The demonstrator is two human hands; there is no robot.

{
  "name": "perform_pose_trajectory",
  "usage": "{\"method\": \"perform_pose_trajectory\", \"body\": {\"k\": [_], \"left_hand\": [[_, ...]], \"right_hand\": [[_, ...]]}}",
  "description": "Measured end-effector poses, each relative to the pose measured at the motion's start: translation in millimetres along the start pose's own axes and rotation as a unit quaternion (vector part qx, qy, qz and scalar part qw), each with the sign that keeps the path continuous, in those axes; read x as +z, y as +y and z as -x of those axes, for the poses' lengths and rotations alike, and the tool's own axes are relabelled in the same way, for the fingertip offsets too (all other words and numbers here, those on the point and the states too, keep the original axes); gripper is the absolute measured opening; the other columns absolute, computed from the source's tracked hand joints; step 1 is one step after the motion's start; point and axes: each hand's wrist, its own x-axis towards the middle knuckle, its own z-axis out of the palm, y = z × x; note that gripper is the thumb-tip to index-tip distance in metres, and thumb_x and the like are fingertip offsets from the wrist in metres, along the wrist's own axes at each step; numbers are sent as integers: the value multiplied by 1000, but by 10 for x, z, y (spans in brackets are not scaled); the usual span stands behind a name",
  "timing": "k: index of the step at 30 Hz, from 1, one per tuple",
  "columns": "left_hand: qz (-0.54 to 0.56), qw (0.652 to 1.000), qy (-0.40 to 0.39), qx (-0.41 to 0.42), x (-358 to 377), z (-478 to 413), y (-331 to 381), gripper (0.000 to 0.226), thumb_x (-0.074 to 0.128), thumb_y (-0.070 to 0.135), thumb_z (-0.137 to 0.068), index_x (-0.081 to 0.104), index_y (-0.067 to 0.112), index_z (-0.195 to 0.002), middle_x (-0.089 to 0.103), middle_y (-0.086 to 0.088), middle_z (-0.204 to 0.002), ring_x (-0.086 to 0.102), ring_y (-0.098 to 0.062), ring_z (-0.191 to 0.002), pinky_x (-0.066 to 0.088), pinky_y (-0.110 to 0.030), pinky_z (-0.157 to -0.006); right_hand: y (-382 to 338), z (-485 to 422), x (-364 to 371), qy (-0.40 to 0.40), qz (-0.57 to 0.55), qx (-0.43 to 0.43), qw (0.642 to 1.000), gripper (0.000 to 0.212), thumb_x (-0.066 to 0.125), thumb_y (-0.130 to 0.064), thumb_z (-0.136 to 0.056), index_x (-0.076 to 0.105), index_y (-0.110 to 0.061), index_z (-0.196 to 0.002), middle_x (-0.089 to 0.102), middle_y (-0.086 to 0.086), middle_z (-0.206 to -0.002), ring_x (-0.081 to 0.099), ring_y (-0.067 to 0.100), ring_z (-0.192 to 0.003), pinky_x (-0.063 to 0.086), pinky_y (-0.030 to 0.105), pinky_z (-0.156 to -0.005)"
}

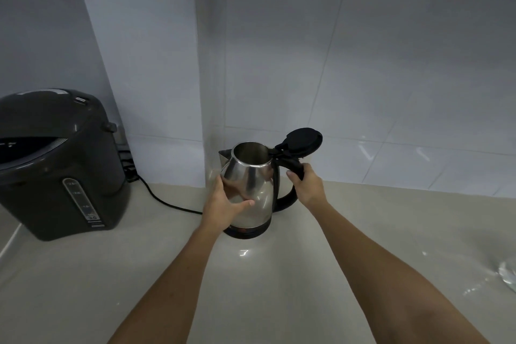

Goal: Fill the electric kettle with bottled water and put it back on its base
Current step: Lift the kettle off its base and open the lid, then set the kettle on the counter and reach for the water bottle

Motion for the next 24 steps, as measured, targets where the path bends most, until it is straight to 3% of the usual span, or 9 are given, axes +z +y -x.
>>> {"method": "perform_pose_trajectory", "body": {"k": [4,10,20,24], "left_hand": [[-16,1000,3,6,-20,-3,-3,95,85,51,-61,34,25,-137,62,4,-120,58,-20,-116,50,-41,-100],[-28,998,20,49,-108,20,261,78,84,45,-67,42,22,-129,61,7,-114,57,-16,-109,50,-37,-98],[-50,993,9,103,169,278,948,77,82,48,-68,43,18,-128,63,7,-112,59,-16,-107,50,-36,-96],[-50,992,-5,120,517,478,1177,63,82,43,-70,49,17,-116,60,16,-97,58,-10,-99,48,-30,-91]], "right_hand": [[14,-37,0,8,38,-20,999,30,52,-29,-98,51,-6,-117,60,10,-94,59,30,-90,47,38,-79],[-125,-12,-157,28,31,-43,998,31,52,-32,-97,52,-9,-118,59,6,-91,59,26,-87,47,35,-75],[-91,182,-954,82,16,-46,995,33,53,-36,-96,53,-10,-116,61,8,-93,60,26,-87,48,35,-75],[159,296,-1360,104,28,-31,994,33,53,-37,-96,53,-11,-116,60,7,-93,59,27,-87,47,36,-75]]}}
